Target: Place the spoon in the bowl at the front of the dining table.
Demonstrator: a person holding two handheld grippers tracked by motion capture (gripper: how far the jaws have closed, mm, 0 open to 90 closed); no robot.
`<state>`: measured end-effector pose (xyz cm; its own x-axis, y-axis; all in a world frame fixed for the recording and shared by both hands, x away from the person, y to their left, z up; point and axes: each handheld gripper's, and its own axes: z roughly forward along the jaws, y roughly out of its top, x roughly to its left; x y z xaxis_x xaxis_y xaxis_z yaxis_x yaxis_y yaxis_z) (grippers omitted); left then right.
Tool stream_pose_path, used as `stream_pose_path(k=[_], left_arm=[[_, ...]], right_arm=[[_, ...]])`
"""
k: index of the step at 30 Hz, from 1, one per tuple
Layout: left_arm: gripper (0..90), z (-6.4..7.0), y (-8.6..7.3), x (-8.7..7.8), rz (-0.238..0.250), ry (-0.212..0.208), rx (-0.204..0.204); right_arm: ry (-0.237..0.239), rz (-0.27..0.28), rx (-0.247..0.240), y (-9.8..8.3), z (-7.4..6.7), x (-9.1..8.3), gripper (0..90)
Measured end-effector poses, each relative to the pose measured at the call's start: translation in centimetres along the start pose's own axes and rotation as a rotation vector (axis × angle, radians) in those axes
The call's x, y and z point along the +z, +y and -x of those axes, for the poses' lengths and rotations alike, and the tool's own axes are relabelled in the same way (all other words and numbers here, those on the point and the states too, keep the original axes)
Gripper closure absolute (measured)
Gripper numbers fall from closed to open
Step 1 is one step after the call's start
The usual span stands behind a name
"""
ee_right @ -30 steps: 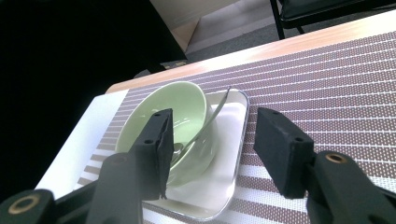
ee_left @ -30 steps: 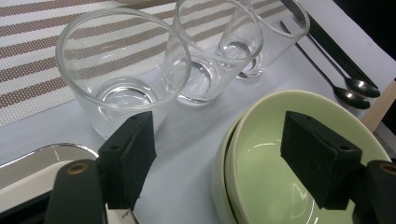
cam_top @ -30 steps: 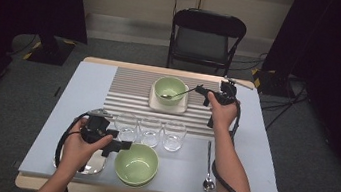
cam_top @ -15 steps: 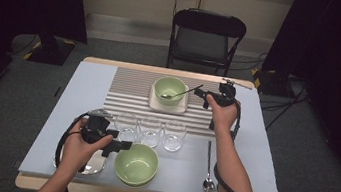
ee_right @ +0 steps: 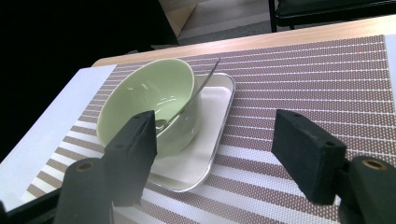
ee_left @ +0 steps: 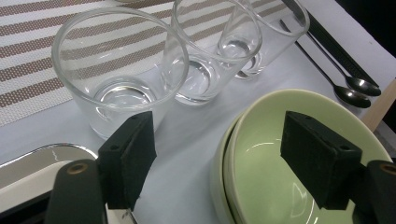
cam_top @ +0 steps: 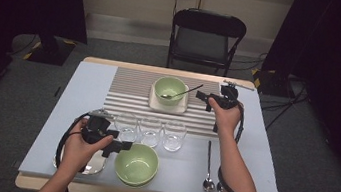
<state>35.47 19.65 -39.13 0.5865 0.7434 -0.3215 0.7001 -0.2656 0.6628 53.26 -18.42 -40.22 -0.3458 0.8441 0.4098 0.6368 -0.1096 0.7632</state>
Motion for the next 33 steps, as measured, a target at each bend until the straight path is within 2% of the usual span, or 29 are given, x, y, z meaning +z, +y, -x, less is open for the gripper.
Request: stream_pose_path(k=[11,33], left_arm=[[26.2,0.0,0.0,0.0,-0.002,0.002,0.005],[26.2,0.1,0.0,0.1,-0.006,0.004,0.011]], right_arm=[[0.002,-0.010,-0.010,-0.4,-0.2,-0.3,30.7],[-0.031,-0.014,-0.039,-0.8,0.7,-1.9,31.1]])
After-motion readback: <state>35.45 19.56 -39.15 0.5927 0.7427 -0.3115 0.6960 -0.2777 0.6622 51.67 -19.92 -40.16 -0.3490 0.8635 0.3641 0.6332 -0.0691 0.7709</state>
